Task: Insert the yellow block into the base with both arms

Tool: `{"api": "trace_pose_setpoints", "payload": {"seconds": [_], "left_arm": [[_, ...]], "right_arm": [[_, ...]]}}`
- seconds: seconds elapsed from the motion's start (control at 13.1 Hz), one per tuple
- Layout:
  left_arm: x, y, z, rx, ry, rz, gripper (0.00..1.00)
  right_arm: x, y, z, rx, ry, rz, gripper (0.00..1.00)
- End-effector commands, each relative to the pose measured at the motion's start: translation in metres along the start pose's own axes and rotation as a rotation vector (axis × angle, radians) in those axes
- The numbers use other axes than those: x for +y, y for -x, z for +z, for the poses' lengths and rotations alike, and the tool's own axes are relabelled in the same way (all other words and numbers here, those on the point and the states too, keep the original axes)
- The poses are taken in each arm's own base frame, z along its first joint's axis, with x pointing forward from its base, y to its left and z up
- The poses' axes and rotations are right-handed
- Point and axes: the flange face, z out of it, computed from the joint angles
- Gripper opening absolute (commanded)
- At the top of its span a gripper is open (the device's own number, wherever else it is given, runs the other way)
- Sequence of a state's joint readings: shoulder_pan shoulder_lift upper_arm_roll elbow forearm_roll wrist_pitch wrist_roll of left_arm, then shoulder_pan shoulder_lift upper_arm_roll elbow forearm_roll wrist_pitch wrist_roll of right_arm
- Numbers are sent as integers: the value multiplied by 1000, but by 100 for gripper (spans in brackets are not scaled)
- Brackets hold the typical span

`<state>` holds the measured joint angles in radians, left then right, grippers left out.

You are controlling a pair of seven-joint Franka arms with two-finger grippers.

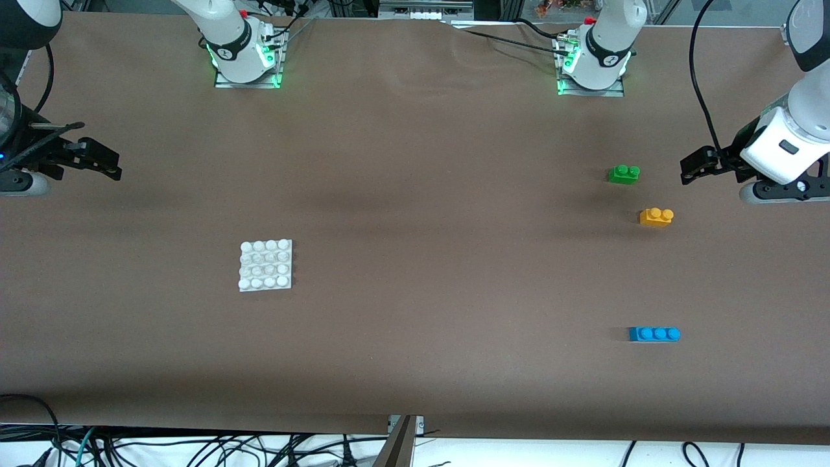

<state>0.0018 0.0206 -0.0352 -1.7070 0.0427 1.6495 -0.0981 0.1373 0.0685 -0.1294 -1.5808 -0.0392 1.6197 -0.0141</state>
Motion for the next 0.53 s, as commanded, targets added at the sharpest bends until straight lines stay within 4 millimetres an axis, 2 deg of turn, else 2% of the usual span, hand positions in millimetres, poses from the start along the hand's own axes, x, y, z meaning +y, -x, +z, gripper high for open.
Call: {"api": "trace_pose_setpoints", "payload": {"seconds": [0.0,0.46], "left_arm": [[1,1,-8,-2,21,-11,100],[1,1,-8,-2,21,-8,100]], "right_arm": [[-5,0,-4,1,13,6,100],[-12,-2,-8,9,9,12,100]]}}
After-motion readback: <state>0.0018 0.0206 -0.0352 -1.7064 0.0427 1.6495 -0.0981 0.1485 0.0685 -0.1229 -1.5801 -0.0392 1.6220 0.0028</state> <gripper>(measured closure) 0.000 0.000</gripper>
